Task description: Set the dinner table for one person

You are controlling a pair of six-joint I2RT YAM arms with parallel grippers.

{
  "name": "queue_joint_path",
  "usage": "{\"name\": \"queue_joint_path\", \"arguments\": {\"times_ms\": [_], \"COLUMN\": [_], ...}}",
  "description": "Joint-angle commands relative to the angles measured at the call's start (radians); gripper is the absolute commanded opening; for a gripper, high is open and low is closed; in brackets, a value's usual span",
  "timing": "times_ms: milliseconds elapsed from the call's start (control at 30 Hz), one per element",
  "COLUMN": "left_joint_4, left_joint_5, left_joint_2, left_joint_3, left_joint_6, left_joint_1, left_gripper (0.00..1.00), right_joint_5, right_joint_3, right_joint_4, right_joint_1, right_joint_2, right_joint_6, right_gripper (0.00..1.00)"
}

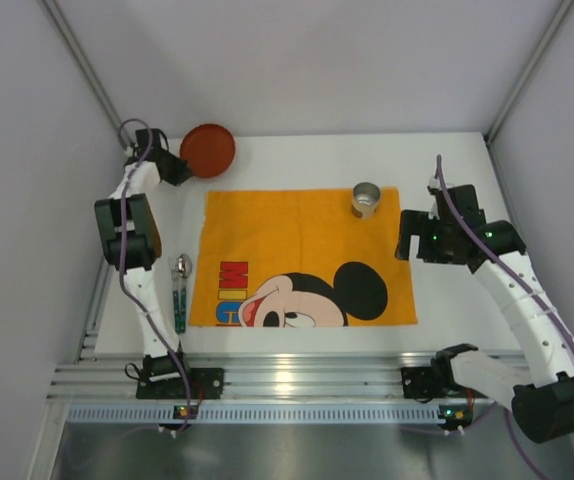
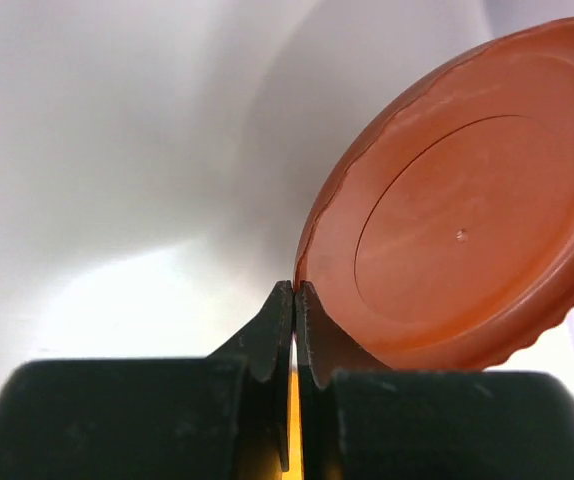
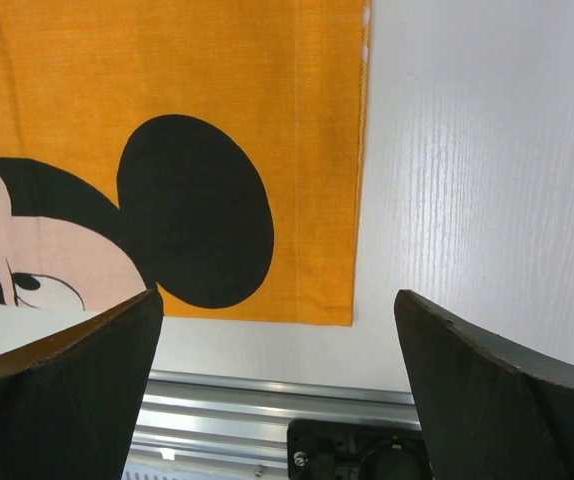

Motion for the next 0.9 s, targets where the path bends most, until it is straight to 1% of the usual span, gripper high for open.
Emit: {"name": "queue_joint_path", "arguments": {"times_ms": [0, 33, 67, 100, 167, 300, 367, 400, 433, 633, 733, 867], "left_joint_4": [-0.038, -0.078, -0.087, -0.093, -0.101, -0.133, -0.155, -0.152, -0.150, -0.167, -0.175, -0.198], "left_joint_5": [0.104, 0.096, 0.092, 0.090, 0.079, 0.076, 0.050, 0.053, 0.058, 0.039, 0.082, 0.102], "left_joint_2": [-0.045, -0.054, -0.067, -0.089, -0.117, -0.189, -0.220, -0.256, -0.277, -0.424, -0.462, -0.472], "left_joint_3": [0.075, 0.077, 0.063, 0.048, -0.017, -0.122, -0.196, -0.227, -0.291, -0.478, -0.526, -0.567], "left_joint_6": [0.161, 0.184, 0.224, 0.244, 0.284, 0.345, 0.393, 0.405, 0.428, 0.493, 0.513, 0.539], "left_joint_1": [-0.141, -0.170, -0.237, -0.265, -0.342, -0.433, -0.468, -0.476, -0.480, -0.500, -0.516, -0.575], "left_gripper": [0.00, 0.00, 0.00, 0.00, 0.00, 0.00, 0.00, 0.00, 0.00, 0.00, 0.00, 0.00], "right_joint_5": [-0.005, -0.011, -0.016, -0.018, -0.027, -0.057, -0.071, -0.077, -0.081, -0.093, -0.102, -0.113], "right_joint_3": [-0.004, -0.007, -0.012, -0.021, -0.030, -0.064, -0.076, -0.087, -0.093, -0.138, -0.162, -0.172], "right_joint_4": [0.031, 0.033, 0.034, 0.037, 0.040, 0.046, 0.049, 0.049, 0.051, 0.051, 0.049, 0.048], "right_joint_1": [-0.013, -0.013, -0.011, -0.013, -0.013, -0.013, -0.013, -0.013, -0.013, -0.015, -0.013, -0.013], "right_joint_2": [-0.046, -0.051, -0.059, -0.062, -0.075, -0.094, -0.106, -0.109, -0.114, -0.161, -0.181, -0.198], "right_joint_6": [-0.005, -0.002, 0.004, 0.004, 0.013, 0.028, 0.037, 0.041, 0.042, 0.061, 0.070, 0.079], "right_gripper": [1.00, 1.00, 1.00, 1.00, 1.00, 1.00, 1.00, 1.00, 1.00, 1.00, 1.00, 1.00]}}
